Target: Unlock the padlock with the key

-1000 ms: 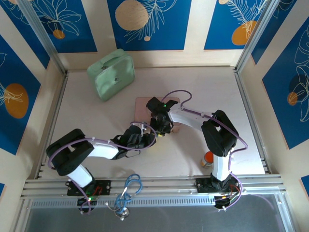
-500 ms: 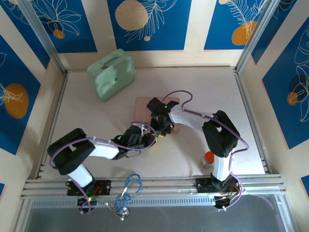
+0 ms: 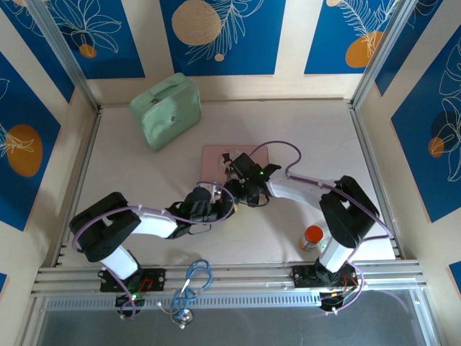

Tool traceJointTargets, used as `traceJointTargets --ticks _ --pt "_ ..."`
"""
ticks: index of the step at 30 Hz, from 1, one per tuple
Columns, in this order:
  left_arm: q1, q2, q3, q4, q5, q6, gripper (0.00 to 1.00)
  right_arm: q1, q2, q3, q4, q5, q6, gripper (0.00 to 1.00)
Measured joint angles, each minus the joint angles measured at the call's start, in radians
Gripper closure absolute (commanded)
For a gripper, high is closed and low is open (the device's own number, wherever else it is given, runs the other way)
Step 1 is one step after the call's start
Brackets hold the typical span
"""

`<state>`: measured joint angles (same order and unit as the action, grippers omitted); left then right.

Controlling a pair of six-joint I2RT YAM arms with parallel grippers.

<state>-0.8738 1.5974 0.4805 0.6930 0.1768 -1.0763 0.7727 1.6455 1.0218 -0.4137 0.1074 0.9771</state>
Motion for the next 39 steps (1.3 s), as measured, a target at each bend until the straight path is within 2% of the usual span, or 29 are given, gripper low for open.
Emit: traceJointTargets --ticks 5,11,31,39 --pt "0.002 0.0 -0.016 0.037 -0.001 -0.027 1.0 0.005 -0.122 -0.145 0.16 0.008 0.011 0.31" --pt "0.006 0.0 -0.031 0.064 -0.001 -0.053 1.0 -0.006 -0.136 -0.215 0.3 -0.038 0.024 0.35" --pt "0.019 0.019 -0.083 0.206 0.008 -0.129 1.0 -0.057 -0.14 -0.326 0.462 -0.103 0.068 0.38" --pt "0.027 0.029 -0.097 0.262 0.01 -0.15 1.0 -0.093 -0.16 -0.39 0.586 -0.183 0.076 0.42"
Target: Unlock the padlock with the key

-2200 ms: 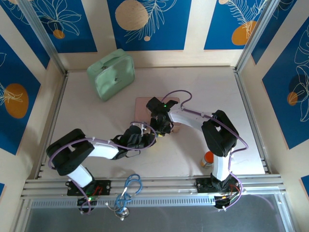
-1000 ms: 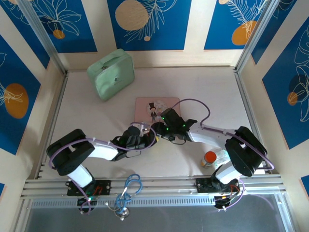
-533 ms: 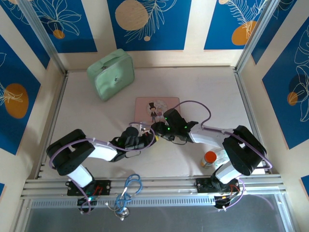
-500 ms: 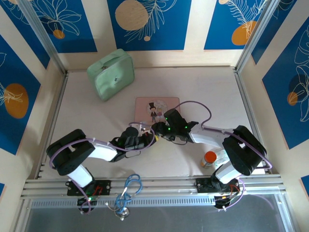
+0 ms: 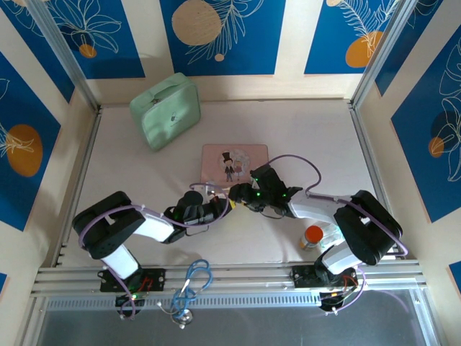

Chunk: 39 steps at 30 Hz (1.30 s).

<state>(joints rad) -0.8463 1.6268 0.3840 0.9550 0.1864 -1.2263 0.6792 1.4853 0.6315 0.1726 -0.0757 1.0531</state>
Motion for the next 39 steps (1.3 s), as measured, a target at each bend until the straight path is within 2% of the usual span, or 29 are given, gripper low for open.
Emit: traceJointTargets --ticks 10,22,33,39 --pt "0.002 0.018 -0.013 0.046 0.0 -0.019 1.0 -0.012 0.011 -0.018 0.08 -0.051 0.035 0.46" --pt "0.006 0.051 -0.032 0.116 0.0 -0.042 1.0 -0.027 0.012 -0.038 0.13 -0.056 0.063 0.58" --pt "0.008 0.051 -0.032 0.122 -0.003 -0.049 1.0 0.005 0.03 0.085 -0.12 0.009 0.038 0.58" --pt "0.008 0.052 -0.033 0.123 -0.003 -0.049 1.0 0.018 0.07 0.143 -0.182 0.032 0.015 0.57"
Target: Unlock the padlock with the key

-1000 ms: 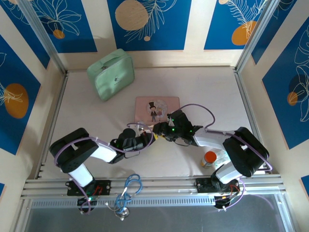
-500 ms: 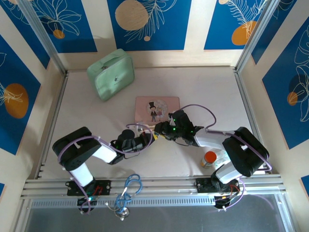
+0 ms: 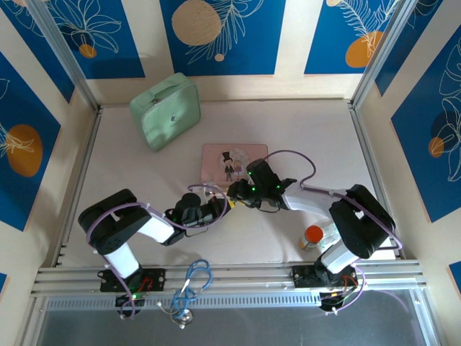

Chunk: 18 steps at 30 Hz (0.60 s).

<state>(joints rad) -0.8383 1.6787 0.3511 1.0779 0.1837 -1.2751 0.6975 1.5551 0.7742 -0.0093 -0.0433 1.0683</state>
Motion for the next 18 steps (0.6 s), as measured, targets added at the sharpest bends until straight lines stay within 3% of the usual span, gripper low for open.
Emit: traceJointTargets --ticks 18 --pt "0.0 0.0 0.0 0.0 0.0 0.0 1.0 0.018 0.035 0.069 -0.113 0.048 -0.048 0.6"
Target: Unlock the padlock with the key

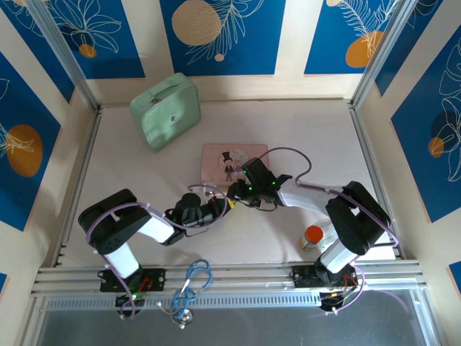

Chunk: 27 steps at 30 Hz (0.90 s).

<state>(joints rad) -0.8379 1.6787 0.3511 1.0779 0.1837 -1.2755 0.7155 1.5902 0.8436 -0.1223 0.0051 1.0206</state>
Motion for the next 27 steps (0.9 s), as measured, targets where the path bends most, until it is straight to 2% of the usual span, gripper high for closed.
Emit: traceJointTargets --ticks 4,10,21,27 --pt "0.0 0.0 0.0 0.0 0.0 0.0 1.0 0.005 0.005 0.008 -0.014 0.015 -0.011 0.6" --pt "0.0 0.0 0.0 -0.001 -0.001 0.0 1.0 0.012 0.018 0.03 -0.038 0.024 -0.022 0.7" --pt "0.0 0.001 -0.003 0.0 0.0 0.0 1.0 0.04 0.019 0.063 -0.102 0.086 -0.026 0.68" --pt "0.0 0.01 -0.003 0.015 0.004 0.0 1.0 0.054 0.019 0.094 -0.158 0.124 -0.03 0.78"
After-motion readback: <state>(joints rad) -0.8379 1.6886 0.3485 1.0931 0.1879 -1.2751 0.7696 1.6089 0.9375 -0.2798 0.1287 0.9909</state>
